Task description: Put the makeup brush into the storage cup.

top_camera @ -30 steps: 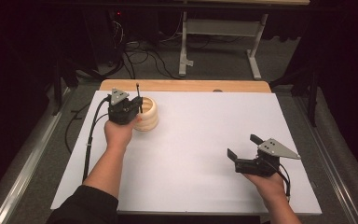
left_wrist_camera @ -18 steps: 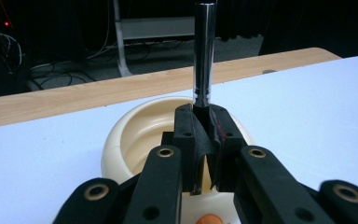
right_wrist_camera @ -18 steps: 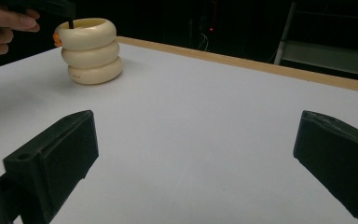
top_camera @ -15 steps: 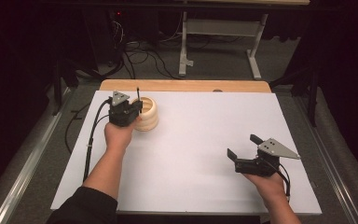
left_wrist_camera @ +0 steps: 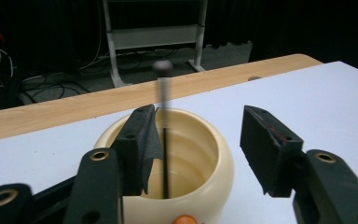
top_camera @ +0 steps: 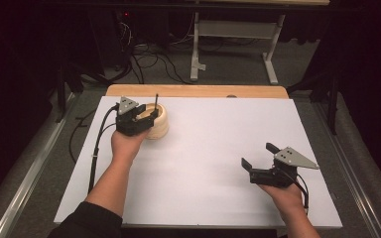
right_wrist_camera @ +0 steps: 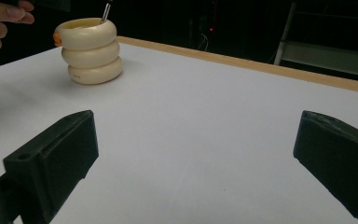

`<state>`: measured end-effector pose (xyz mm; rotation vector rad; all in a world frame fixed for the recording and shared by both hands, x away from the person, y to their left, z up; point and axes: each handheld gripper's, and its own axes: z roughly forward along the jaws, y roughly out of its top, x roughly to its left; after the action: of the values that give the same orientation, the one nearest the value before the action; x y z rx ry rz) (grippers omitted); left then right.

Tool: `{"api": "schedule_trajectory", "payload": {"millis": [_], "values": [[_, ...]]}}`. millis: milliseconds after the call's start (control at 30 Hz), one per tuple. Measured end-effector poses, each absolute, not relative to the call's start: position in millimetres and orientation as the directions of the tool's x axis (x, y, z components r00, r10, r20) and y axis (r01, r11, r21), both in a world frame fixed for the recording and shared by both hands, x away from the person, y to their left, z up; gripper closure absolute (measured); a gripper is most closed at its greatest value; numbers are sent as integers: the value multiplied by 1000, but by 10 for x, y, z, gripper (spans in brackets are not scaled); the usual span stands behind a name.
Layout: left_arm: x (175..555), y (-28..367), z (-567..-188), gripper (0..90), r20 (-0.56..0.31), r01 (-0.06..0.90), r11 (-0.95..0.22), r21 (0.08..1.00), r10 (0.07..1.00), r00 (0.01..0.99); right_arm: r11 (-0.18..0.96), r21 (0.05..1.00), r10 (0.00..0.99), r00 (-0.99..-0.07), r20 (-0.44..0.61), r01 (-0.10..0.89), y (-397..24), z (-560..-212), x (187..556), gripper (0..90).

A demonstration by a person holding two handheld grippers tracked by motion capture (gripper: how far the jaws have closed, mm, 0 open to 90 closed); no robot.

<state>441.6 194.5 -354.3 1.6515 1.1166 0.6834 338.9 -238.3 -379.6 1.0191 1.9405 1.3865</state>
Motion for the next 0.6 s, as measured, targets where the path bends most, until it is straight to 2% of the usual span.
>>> {"api": "schedule_trajectory", "payload": {"millis": [233,600], "values": [[4342,1933,-3529,373,-98,359,-70,931,898,429,187,946,825,-565,-4,266,-2375,-3793,3383,12],[4235,1956,-3538,327,-118,376,-63,924,891,439,184,945,827,-562,-1,269,-2381,-3795,3378,11]]}}
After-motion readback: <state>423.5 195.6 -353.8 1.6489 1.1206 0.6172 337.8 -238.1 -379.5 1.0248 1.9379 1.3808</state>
